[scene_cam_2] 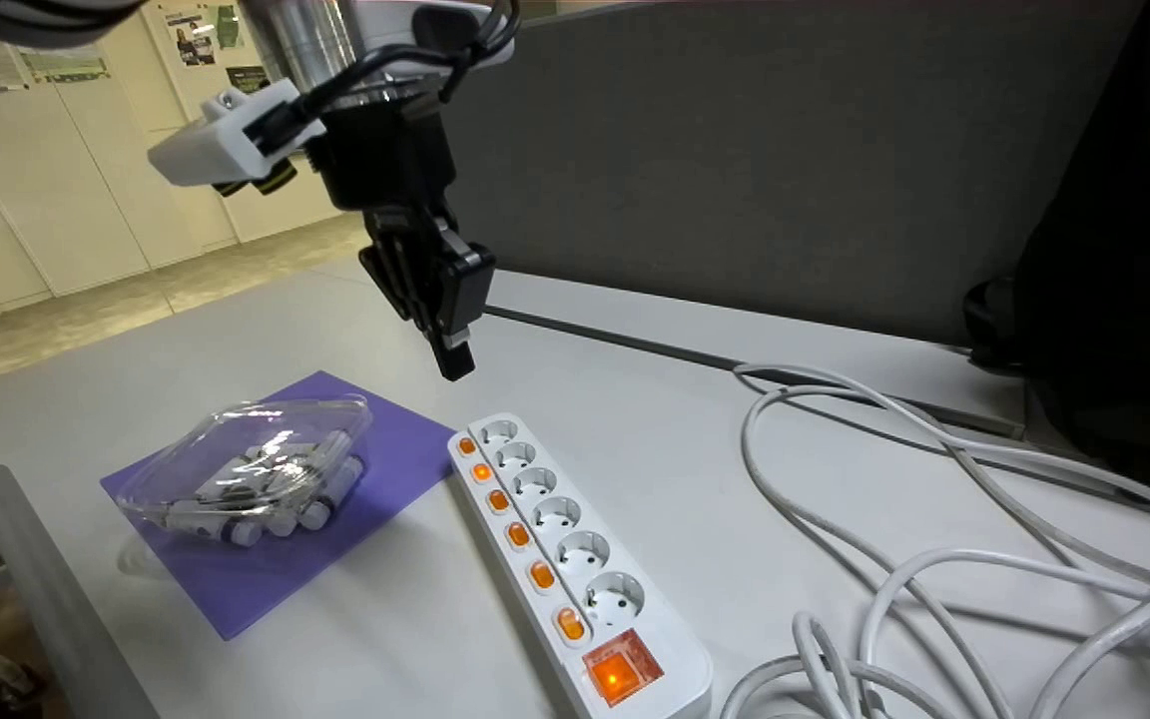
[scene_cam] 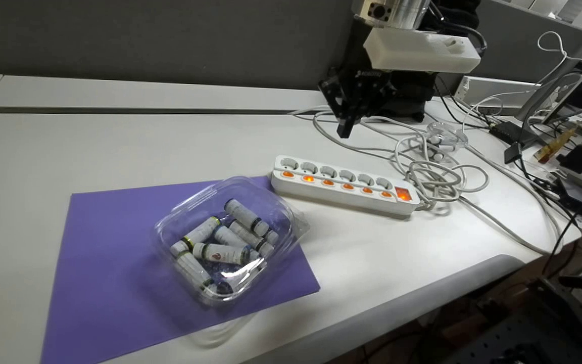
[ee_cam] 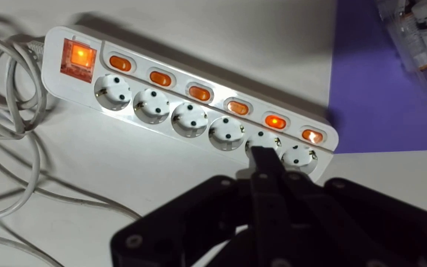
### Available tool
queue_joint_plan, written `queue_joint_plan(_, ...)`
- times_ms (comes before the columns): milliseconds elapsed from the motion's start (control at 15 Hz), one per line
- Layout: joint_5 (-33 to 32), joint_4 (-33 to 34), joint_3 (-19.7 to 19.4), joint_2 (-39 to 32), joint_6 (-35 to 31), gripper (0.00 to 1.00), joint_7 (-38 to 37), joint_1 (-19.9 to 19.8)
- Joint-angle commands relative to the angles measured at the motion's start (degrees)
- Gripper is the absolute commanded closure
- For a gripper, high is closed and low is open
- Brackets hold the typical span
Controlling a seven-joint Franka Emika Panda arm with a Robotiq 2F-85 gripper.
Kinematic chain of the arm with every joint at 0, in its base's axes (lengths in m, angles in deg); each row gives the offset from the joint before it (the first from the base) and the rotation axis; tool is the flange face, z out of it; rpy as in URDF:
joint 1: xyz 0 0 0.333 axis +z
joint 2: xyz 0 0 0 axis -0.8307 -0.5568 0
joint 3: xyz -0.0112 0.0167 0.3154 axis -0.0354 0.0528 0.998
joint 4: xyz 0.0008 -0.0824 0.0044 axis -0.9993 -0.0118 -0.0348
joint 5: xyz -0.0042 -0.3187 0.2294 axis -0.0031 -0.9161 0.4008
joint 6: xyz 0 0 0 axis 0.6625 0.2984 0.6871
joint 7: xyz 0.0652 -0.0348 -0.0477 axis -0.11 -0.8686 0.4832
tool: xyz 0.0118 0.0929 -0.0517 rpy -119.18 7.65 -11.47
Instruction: Turn off the second switch from the left
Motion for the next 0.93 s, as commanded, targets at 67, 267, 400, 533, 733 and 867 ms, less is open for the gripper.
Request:
queue_joint_plan(67,-3.01,-2.66,-1.48,-1.61,-7.54,1.0,-2.92,1.4)
queue_joint_plan(267,-3.61,-3.62,-2.75,-3.82,-12.34,1.0,-3.58,2.14)
queue_joint_plan(400,-3.01,-3.4,-3.75,-5.75,-14.64,1.0,-3.51,2.81)
queue_joint_plan(533,-2.05,-2.86,-4.56,-7.64,-15.81,1.0,-3.01,3.58)
queue_joint_plan(733,-0.12,-2.32,-4.72,-9.81,-16.37,1.0,-1.66,4.39)
queue_joint_plan(867,1.49,-2.18,-4.3,-10.82,-16.11,1.0,-0.99,4.68)
